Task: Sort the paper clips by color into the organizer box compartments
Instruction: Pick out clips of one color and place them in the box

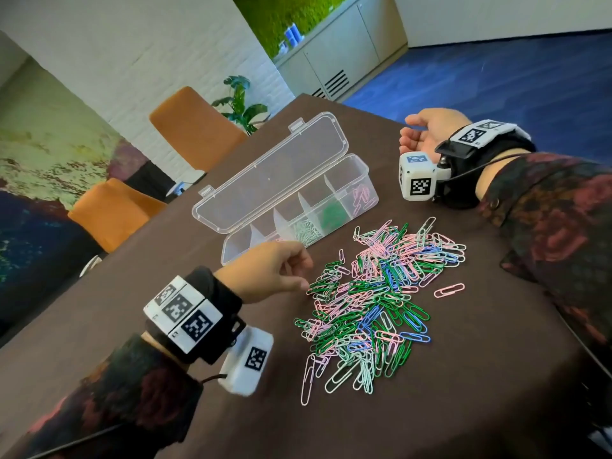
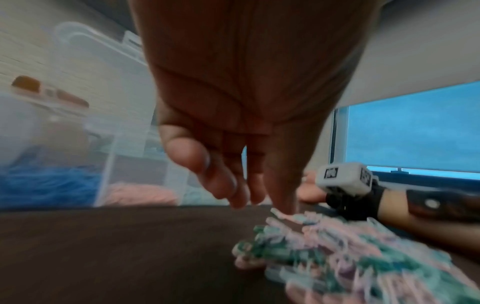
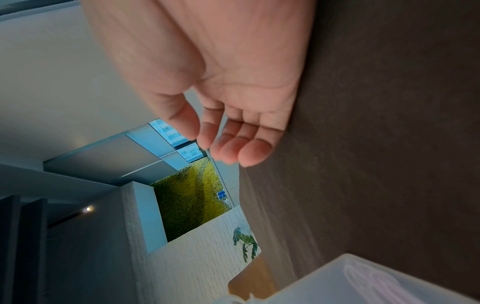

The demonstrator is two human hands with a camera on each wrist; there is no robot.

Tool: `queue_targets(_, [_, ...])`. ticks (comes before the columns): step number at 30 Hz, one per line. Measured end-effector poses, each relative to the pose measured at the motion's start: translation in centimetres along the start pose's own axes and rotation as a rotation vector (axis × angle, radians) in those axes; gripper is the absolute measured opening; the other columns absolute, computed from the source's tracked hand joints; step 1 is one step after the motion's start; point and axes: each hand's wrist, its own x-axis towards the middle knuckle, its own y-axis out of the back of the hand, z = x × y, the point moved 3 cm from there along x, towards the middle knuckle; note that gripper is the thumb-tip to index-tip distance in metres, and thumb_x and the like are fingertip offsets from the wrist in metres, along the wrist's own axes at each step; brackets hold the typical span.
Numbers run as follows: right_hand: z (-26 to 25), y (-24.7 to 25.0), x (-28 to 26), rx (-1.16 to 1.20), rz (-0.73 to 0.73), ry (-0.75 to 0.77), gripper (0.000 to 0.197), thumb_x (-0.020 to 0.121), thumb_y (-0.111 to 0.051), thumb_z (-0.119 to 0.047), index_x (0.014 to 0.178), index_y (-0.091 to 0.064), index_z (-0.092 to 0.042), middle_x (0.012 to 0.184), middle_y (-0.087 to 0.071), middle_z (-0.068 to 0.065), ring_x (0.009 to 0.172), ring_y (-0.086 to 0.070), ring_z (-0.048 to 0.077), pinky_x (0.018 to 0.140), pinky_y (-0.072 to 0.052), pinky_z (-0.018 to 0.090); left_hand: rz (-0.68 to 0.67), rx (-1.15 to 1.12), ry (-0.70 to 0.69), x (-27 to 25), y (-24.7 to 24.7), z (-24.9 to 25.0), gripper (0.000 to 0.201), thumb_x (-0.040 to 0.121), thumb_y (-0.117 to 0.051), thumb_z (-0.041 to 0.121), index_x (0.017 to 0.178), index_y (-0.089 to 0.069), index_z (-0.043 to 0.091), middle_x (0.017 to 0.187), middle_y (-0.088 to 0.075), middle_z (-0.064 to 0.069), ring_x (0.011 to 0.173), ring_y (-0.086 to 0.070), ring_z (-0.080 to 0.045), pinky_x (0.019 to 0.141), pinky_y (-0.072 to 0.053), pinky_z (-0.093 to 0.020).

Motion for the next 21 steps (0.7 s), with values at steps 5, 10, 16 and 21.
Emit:
queue_targets(5, [0.0, 0.1, -0.2, 0.011, 0.007, 0.003, 0.014, 0.094, -0.045, -0.017, 0.094, -0.058, -0.011, 0.079, -0.055, 0.003, 0.061, -0.052, 0.013, 0.055, -0.048, 0.024, -0.003, -0.022, -0.013, 0.7, -2.1, -0.3, 0.022, 0.081, -0.074, 0.025, 0.094, -0.057, 0.019, 0.080, -0.052, 0.015, 0.065, -0.050, 0.003, 0.063, -0.037, -0.006])
queue_targets(10, [-0.2, 0.0, -0.3, 0.023, -0.008, 0.000, 0.015, 0.095, -0.044, -0.015, 0.088, -0.056, -0.009, 0.078, -0.052, 0.004, 0.061, -0.050, 0.013, 0.058, -0.047, 0.025, -0.047, -0.001, -0.042, 1.8, -2.4, -0.1, 0.018, 0.085, -0.069, 0.022, 0.081, -0.052, 0.019, 0.075, -0.050, 0.014, 0.065, -0.046, 0.002, 0.061, -0.034, -0.007])
queue_targets(16, [-0.2, -0.1, -0.5, 0.024, -0.010, -0.004, 0.015, 0.095, -0.044, -0.015, 0.086, -0.055, -0.008, 0.077, -0.052, 0.004, 0.061, -0.050, 0.013, 0.059, -0.047, 0.024, -0.022, -0.303, -0.026, 1.6, -1.9, -0.9, 0.011, 0.088, -0.064, 0.010, 0.080, -0.058, 0.016, 0.065, -0.054, 0.005, 0.050, -0.048, 0.002, 0.056, -0.039, -0.009])
queue_targets(21, [-0.3, 0.1, -0.3, 0.023, -0.004, -0.021, 0.013, 0.094, -0.046, -0.014, 0.090, -0.057, -0.008, 0.077, -0.053, 0.003, 0.062, -0.051, 0.013, 0.059, -0.048, 0.025, 0.007, -0.604, 0.025, 1.1, -2.1, -1.4, 0.013, 0.090, -0.058, 0.001, 0.084, -0.060, 0.013, 0.062, -0.063, 0.007, 0.054, -0.056, -0.004, 0.056, -0.046, -0.015])
